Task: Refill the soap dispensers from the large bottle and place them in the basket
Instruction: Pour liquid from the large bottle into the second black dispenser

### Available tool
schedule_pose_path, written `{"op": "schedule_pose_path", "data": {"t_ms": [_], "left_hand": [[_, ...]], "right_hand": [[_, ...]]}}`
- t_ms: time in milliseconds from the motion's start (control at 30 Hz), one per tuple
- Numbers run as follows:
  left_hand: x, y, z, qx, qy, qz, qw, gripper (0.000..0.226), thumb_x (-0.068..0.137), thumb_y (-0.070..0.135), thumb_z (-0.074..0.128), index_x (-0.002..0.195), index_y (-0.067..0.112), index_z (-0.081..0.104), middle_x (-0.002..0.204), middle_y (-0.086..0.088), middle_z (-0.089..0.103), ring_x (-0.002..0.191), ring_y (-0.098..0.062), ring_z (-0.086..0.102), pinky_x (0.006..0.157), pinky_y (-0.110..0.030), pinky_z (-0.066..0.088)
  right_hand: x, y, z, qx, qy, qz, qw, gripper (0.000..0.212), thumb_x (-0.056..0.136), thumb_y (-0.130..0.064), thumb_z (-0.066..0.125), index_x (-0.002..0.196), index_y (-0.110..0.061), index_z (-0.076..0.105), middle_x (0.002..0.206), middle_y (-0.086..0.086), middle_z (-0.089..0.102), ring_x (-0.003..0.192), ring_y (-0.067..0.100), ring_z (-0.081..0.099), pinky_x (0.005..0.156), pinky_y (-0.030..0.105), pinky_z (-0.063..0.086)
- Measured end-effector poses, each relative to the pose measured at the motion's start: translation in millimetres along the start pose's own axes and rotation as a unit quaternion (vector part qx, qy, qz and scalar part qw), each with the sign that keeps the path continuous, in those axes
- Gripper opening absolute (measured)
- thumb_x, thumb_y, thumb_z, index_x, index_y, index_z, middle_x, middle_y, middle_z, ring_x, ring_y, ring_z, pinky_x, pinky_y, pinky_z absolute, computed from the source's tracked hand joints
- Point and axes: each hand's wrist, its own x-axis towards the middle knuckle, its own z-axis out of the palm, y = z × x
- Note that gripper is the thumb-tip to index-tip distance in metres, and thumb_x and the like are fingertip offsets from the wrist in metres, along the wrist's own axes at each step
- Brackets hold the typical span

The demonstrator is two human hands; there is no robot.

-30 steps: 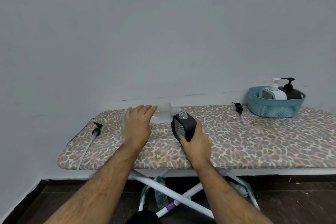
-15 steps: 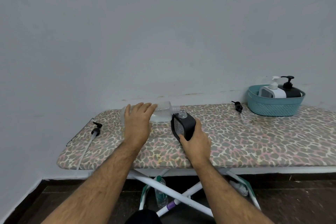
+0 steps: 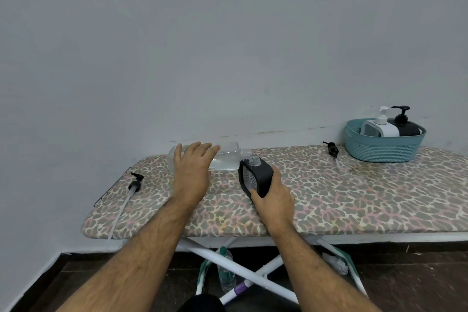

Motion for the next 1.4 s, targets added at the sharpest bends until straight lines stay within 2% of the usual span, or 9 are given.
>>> {"op": "schedule_pose_path", "data": {"t_ms": [500,767,967,1400], "left_hand": [[6,-1,-6,0.012,0.008,0.019,1.000,0.079,0.062,-0.009,0.079,0.129,0.028,0.060,0.129,0.002,0.064,0.126,-0.026,0.054,0.115,-0.057,0.023],[7,-1,-7,0.006,0.002,0.019,1.000,0.078,0.064,-0.011,0.078,0.129,0.028,0.060,0.130,0.001,0.064,0.127,-0.026,0.053,0.116,-0.056,0.020],[9,-1,-8,0.009,-0.004,0.022,1.000,0.079,0.064,-0.011,0.078,0.129,0.029,0.059,0.130,0.002,0.064,0.127,-0.026,0.053,0.117,-0.057,0.019],[11,-1,-11,0.008,0.000,0.031,0.999,0.077,0.063,-0.014,0.075,0.128,0.028,0.061,0.128,0.001,0.065,0.126,-0.027,0.054,0.116,-0.058,0.021]], "right_hand": [[-1,-1,0,0.009,-0.003,-0.001,1.000,0.077,0.081,-0.044,0.074,0.143,-0.032,0.030,0.109,-0.005,0.070,0.094,0.017,0.064,0.094,0.045,0.053],[0,1,2,0.007,-0.009,0.006,1.000,0.081,0.080,-0.046,0.073,0.145,-0.033,0.026,0.109,-0.005,0.069,0.094,0.017,0.065,0.093,0.045,0.054],[0,1,2,0.008,0.000,-0.002,1.000,0.074,0.081,-0.046,0.072,0.142,-0.031,0.032,0.107,-0.005,0.069,0.092,0.017,0.064,0.093,0.045,0.053],[-1,0,1,0.012,-0.003,-0.003,1.000,0.072,0.081,-0.045,0.072,0.138,-0.034,0.030,0.106,-0.006,0.070,0.090,0.016,0.065,0.091,0.045,0.054]]}}
